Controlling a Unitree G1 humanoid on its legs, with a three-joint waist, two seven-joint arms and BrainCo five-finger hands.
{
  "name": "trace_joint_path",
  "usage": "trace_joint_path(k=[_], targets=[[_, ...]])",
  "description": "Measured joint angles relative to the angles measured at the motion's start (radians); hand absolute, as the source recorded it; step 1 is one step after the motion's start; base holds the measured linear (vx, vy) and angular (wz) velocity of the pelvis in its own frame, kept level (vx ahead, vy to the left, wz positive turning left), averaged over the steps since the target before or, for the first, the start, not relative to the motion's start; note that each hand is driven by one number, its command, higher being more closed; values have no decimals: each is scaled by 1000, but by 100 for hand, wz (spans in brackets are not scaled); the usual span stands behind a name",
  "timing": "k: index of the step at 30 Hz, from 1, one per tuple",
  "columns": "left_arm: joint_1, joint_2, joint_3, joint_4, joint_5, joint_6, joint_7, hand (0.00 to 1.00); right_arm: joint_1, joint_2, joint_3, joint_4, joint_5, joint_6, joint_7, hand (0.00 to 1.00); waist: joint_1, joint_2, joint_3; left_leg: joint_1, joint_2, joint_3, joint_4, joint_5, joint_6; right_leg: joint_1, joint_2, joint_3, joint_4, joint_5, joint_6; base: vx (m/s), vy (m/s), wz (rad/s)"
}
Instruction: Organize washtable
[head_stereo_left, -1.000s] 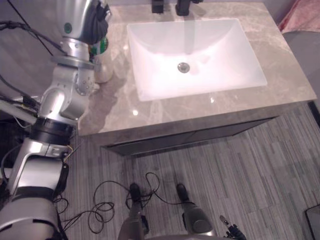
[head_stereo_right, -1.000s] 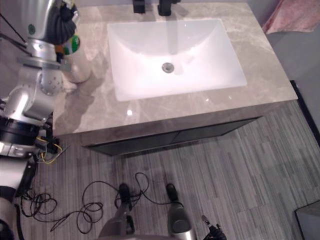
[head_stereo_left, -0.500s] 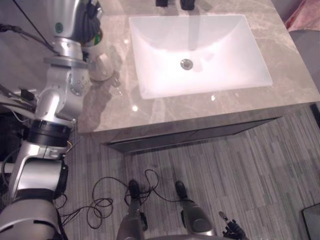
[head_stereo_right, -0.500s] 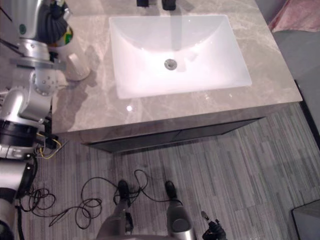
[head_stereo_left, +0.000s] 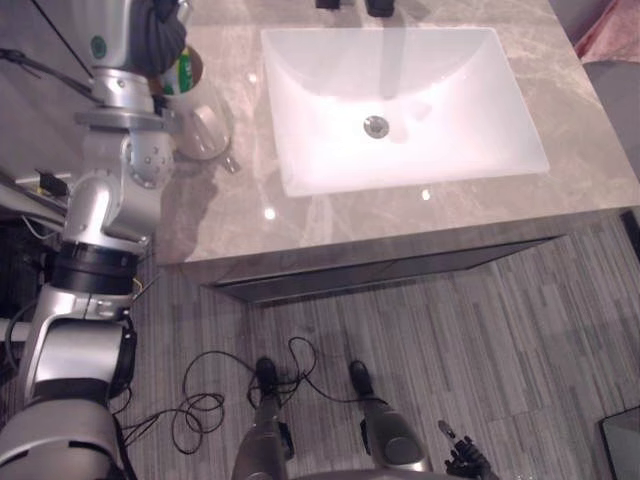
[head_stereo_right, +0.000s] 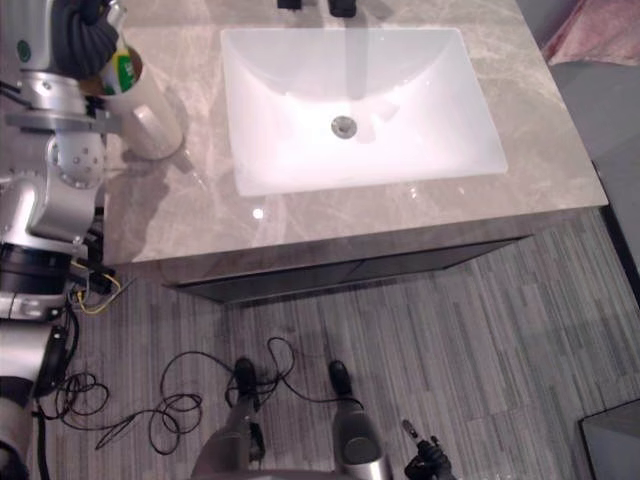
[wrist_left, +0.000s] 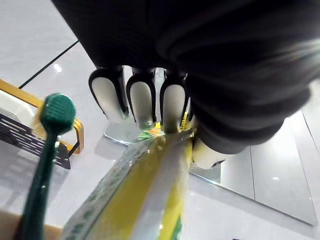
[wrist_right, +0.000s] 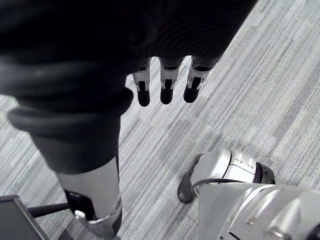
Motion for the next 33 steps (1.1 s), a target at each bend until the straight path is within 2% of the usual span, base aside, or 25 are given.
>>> trace_joint_path(k=[7, 8, 33], targets=[[21, -10, 4, -2, 0, 1, 4, 100, 0, 0, 0, 0, 0, 0, 0, 0, 9, 0, 0, 0, 0, 0, 0, 0, 0, 0, 0, 0, 0, 0, 0, 0, 0, 0], [23, -11, 8, -5, -1, 1, 4, 0, 0, 0, 0, 0, 0, 0, -1, 0, 9, 0, 0, 0, 0, 0, 0, 0, 0, 0, 0, 0, 0, 0, 0, 0, 0, 0], [29, -12, 35, -26, -7, 1, 5, 0, -1, 0, 0, 0, 0, -1, -1, 0, 10, -1, 0, 0, 1, 0, 0, 2, -2, 0, 1, 0, 2, 0, 0, 0, 0, 0]])
